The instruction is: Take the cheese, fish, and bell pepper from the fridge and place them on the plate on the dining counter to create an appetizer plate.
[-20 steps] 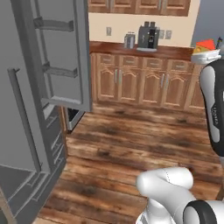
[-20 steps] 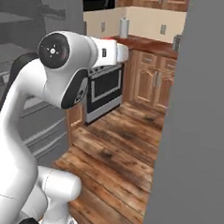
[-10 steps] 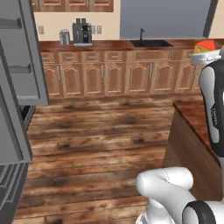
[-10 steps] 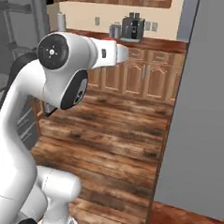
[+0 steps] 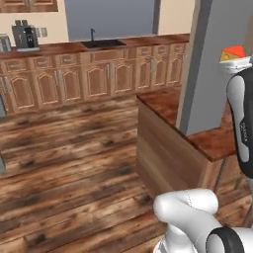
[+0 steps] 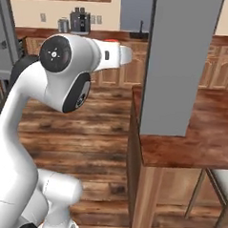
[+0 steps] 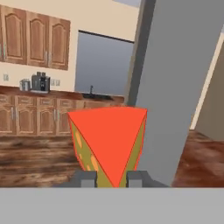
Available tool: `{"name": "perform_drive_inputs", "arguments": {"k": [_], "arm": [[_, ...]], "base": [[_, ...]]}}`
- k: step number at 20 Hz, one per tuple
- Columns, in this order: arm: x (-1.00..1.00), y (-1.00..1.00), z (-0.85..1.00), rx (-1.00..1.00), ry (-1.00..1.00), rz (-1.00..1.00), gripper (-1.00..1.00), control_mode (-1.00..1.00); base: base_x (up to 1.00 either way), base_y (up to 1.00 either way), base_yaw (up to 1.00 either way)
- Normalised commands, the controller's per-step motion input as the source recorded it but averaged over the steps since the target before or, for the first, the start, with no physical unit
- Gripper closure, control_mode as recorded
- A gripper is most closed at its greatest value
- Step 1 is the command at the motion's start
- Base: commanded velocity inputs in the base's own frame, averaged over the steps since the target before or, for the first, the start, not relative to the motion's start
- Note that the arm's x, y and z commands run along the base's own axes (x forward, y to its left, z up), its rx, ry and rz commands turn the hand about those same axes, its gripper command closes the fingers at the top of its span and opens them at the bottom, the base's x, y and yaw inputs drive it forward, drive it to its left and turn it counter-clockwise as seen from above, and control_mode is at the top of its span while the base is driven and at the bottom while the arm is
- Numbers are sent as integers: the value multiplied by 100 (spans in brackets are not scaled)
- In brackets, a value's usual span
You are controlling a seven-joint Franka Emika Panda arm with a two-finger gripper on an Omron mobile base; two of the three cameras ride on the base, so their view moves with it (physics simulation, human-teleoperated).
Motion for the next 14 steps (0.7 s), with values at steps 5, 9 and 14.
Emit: {"name": "perform_drive_inputs", "arguments": {"k": [5,9,14], "arm": [[0,0,0,0,0,0,100,100],[0,0,0,0,0,0,100,100],[0,0,0,0,0,0,100,100]], "base": [[-100,34,-46],[-96,24,-43],[-17,-1,-35]]}}
